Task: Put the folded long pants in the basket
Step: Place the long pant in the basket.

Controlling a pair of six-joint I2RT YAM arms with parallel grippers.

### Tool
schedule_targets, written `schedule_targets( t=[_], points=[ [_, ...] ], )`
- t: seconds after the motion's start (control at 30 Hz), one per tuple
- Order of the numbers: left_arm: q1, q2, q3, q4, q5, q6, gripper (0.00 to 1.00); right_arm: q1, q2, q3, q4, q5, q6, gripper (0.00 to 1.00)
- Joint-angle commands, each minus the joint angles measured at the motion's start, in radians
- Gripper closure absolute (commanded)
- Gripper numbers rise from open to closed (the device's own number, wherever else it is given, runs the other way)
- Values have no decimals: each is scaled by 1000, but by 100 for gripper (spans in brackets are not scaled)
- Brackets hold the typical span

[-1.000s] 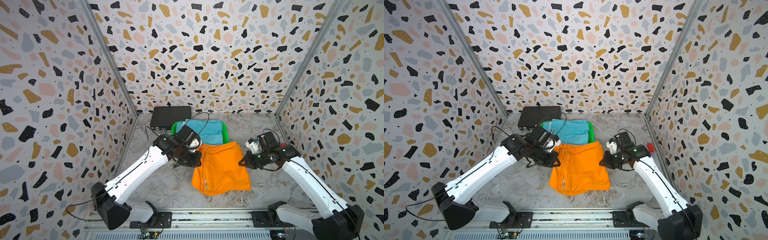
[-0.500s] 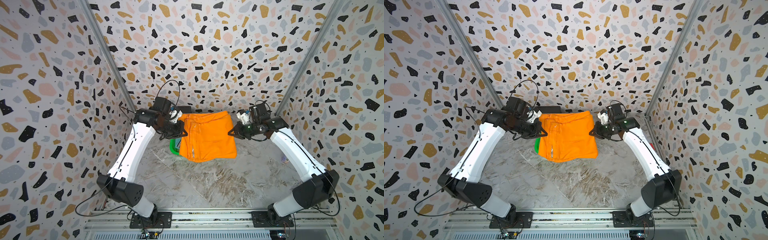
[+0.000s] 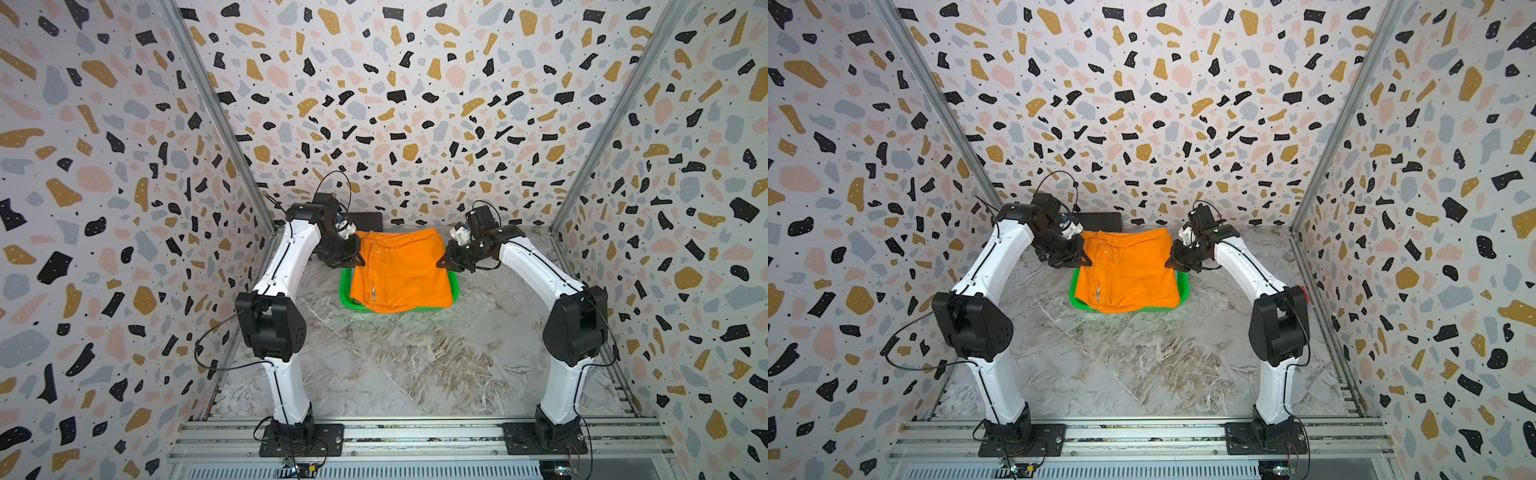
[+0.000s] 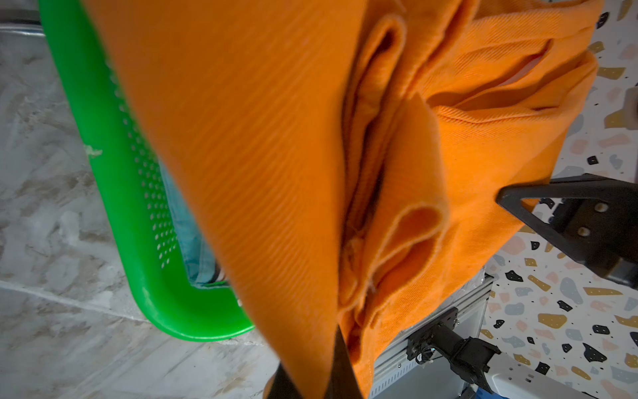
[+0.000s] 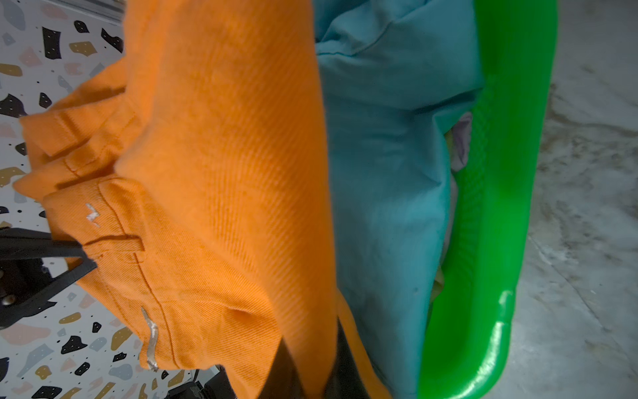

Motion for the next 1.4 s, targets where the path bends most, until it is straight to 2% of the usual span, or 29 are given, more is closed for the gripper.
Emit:
schedule_targets(
  t=[0.0,0.17,0.47,0.73,0.87,1.07,1.3,1.33,1.37],
  points=[
    [16,41,58,-4,-37,21,100,-1,12,62,36,24,-10,100],
    [18,123,60,23,-102,28,100,-1,78,46,47,53,-43,100],
    [17,114,10,129,-146,16,100,-1,110,59,58,108,-91,100],
    [19,-9,-92,234,-156,-12,100,-1,28,95,71,119,-81,100],
    [19,-63,-148,304,-175,-27,100,-1,36,85,72,130,-85,100],
    [18,-13,-184,318,-154,-36,100,-1,71,12,99,134,-81,100],
    [19,20,-244,379,-181,-48,100,-1,71,-50,132,149,-86,100],
    [19,19,-248,389,-181,-54,91,-1,73,-47,129,149,-90,100],
    [19,13,-256,401,-177,-59,81,-1,72,-42,124,148,-95,95]
  ],
)
